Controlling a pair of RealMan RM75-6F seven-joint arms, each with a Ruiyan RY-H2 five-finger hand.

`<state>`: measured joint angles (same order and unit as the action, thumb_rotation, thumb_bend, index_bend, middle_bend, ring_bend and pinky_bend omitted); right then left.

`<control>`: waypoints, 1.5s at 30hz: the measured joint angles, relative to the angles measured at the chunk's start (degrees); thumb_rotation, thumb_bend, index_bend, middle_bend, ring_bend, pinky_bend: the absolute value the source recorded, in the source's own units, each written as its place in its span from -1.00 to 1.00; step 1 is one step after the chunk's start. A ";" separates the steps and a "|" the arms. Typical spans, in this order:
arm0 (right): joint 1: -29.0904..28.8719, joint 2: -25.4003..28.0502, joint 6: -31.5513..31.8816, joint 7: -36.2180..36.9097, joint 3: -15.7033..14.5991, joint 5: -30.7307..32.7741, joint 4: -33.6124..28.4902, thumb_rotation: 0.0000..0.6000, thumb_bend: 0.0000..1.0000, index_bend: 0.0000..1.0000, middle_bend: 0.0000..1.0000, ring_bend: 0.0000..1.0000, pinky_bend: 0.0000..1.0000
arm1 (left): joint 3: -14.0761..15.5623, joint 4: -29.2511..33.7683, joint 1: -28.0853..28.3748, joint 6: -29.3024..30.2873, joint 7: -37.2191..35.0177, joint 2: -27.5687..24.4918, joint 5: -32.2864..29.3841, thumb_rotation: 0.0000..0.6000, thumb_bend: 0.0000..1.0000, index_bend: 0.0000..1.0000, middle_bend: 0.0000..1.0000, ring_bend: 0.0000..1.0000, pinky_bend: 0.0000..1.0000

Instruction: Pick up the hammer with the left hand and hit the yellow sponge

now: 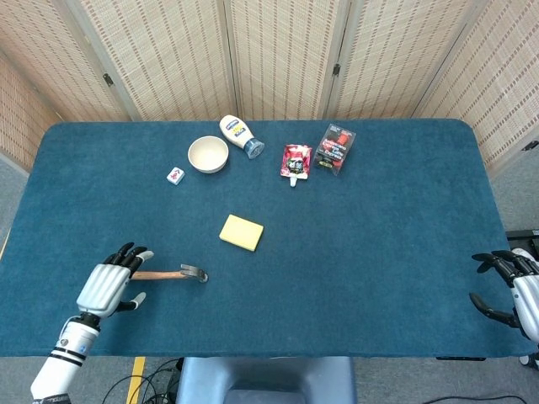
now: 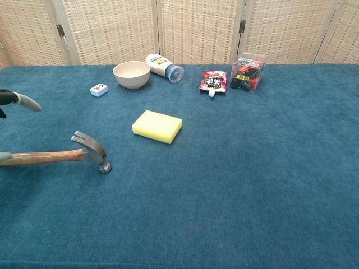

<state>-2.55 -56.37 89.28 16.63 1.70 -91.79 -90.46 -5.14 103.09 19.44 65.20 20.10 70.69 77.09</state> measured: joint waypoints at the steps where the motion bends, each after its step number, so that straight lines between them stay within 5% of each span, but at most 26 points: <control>1: 0.00 0.01 0.00 0.03 0.00 -0.01 0.00 1.00 -0.67 -0.38 -0.09 -0.51 -0.46 | -0.10 -0.41 0.49 -0.57 0.48 0.76 -0.79 1.00 -0.37 -0.61 -0.65 -0.82 -0.48; 16: 0.69 -0.23 0.12 0.47 -0.23 0.62 0.66 1.00 -0.67 -0.38 -0.09 -0.51 -0.46 | -1.33 -10.19 7.37 -7.62 4.65 10.57 -11.08 1.00 -0.38 -0.44 -0.55 -0.82 -0.49; 24: 0.60 -0.26 -0.33 0.39 -0.20 0.82 0.74 1.00 -0.67 -0.38 -0.09 -0.51 -0.46 | -0.75 -10.91 8.66 -8.21 5.10 11.63 -12.76 1.00 -0.37 -0.39 -0.50 -0.82 -0.49; 45: 0.56 -0.12 -0.94 -0.50 -0.15 1.15 0.02 1.00 -0.67 -0.38 -0.09 -0.51 -0.46 | 0.77 -12.06 10.32 -8.86 3.46 11.68 -14.02 1.00 0.06 -0.29 -0.35 -0.68 -0.49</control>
<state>-1.99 -56.49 88.34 16.13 1.55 -90.63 -90.44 -4.37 91.03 29.77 56.34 23.56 82.37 63.07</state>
